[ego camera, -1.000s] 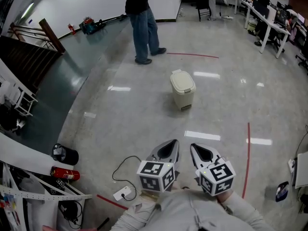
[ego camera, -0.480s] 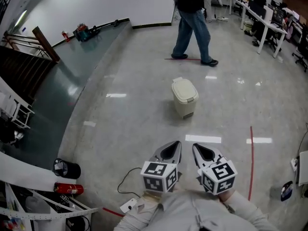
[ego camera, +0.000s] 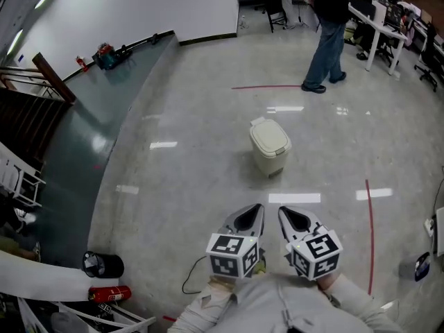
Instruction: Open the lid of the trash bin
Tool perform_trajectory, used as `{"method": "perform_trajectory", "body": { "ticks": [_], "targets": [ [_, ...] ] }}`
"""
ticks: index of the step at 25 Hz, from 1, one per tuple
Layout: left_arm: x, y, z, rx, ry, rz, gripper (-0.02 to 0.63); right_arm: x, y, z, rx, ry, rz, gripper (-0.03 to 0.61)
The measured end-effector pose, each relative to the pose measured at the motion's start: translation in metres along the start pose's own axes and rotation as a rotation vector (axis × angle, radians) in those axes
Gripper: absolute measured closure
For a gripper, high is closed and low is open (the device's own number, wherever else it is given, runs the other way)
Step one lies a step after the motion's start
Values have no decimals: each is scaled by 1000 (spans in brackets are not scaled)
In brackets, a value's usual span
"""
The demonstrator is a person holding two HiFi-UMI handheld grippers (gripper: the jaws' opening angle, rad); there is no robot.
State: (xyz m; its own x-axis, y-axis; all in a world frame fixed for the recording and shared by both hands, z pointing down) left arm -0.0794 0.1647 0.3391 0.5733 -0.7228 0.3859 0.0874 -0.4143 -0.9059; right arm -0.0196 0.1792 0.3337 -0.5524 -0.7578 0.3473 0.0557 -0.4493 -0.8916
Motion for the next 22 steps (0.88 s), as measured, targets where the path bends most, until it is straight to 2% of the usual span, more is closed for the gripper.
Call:
{"method": "perform_trajectory", "body": {
  "ticks": [10,22],
  "targets": [
    [17,3,-59,12,-48,-27,609,58,8,-7,8,-52,-18,580],
    [32,-12,-82,-9,-68,-74,609,72,-6,-2,42,-97,-72,580]
  ]
}}
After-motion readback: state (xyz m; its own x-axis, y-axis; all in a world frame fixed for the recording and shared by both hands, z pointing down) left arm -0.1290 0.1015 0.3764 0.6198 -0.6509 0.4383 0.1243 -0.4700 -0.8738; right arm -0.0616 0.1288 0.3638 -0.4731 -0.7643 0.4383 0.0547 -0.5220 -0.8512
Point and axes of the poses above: the fingertips, and each gripper's own axes: x forward along the fingers, z to its right, y out of its top, the point moved 1 cm from there along -x, backward along the fingers, and after that the axes turned 7 degrees about x, right-handed, at the moved point
